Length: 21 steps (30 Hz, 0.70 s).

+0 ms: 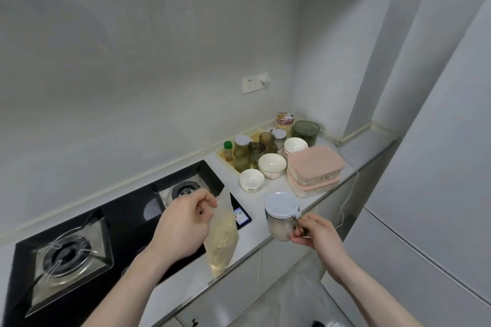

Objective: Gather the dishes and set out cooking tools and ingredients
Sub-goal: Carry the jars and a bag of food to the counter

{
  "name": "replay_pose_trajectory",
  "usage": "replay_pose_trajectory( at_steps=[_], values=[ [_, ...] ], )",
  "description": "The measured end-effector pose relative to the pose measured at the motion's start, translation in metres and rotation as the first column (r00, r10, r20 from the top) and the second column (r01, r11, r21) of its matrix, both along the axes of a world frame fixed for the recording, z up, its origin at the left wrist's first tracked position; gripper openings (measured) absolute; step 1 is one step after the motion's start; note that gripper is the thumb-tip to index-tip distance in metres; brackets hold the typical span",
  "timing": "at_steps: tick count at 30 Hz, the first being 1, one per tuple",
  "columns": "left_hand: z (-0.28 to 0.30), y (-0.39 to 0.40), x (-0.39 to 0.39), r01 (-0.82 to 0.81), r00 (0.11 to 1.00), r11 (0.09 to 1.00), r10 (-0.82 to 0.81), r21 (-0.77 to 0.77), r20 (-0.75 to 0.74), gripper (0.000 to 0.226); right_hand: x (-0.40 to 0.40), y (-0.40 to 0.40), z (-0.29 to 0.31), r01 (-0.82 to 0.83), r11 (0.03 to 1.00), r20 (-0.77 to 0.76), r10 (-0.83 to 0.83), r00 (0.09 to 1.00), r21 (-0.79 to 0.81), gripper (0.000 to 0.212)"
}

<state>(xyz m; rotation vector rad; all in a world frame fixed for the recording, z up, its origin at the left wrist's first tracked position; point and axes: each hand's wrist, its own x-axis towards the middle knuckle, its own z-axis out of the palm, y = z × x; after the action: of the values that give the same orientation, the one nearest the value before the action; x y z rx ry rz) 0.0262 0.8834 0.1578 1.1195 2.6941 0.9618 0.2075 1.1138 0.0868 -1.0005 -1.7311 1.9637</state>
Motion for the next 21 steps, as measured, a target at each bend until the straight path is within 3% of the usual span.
replay_pose_trajectory(
  at_steps=[11,15,21],
  values=[
    [-0.023,0.11,-0.066,-0.104,0.994,0.994,0.105,-0.041,0.028,0.024,-0.104,0.136,-0.034,-0.131,0.991,0.043,0.132,0.99,-0.017,0.033],
    [-0.02,0.153,-0.093,-0.2,0.98,0.979,0.2,-0.031,-0.004,0.021,-0.15,0.192,-0.034,-0.201,0.98,0.073,0.2,0.977,0.005,0.019],
    [-0.016,0.191,-0.109,-0.234,0.971,0.972,0.235,-0.024,0.047,0.024,-0.198,0.234,-0.021,-0.308,0.949,0.163,0.294,0.942,0.069,0.038]
  ],
)
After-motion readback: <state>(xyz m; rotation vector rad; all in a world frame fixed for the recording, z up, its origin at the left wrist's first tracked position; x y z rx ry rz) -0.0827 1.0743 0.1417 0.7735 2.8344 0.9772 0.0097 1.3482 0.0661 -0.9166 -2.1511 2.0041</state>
